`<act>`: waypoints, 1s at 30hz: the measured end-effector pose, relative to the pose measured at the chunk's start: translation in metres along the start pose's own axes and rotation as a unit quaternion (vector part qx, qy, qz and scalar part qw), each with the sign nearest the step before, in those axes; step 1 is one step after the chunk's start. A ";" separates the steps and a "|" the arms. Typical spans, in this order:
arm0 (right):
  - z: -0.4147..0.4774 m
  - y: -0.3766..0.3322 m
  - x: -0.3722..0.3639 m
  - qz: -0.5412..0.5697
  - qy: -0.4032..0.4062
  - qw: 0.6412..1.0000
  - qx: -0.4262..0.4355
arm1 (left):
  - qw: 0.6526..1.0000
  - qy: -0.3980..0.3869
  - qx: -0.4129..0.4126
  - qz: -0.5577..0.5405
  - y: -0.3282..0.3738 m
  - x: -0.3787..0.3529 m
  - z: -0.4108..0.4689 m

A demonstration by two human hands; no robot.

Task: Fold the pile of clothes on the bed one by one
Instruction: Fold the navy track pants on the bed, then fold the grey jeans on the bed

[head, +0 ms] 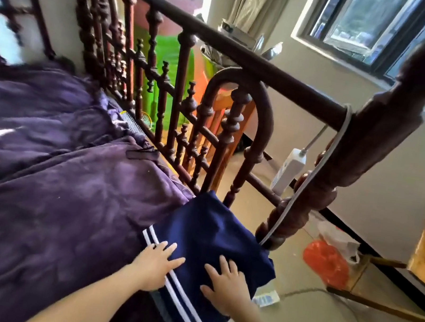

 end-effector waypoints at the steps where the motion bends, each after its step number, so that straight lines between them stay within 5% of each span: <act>1: 0.004 -0.004 0.008 -0.015 0.016 0.999 0.025 | 1.000 0.012 0.027 -0.006 -0.006 0.005 -0.007; 8: 0.005 -0.063 0.056 -0.083 0.098 0.970 0.205 | 0.941 0.119 0.292 -0.125 -0.050 0.021 -0.113; 19: -0.124 -0.283 0.076 -0.142 0.153 0.848 0.488 | 0.736 0.207 0.620 -0.175 -0.029 -0.056 -0.428; 26: -0.258 -0.403 0.071 -0.176 0.204 0.754 0.598 | 0.632 0.317 0.703 -0.072 0.056 -0.089 -0.634; 30: -0.346 -0.463 0.057 -0.157 0.215 0.724 0.637 | 0.587 0.294 0.753 -0.045 0.112 -0.114 -0.739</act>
Point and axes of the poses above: each hand's wrist, its own z-axis towards the middle knuckle, its own x-axis out of the back of the hand, y = z × x, the point moved 7 cm from there along z, towards the middle knuckle, and after that the axes turned 1 degree about y, right-handed, at the moved point
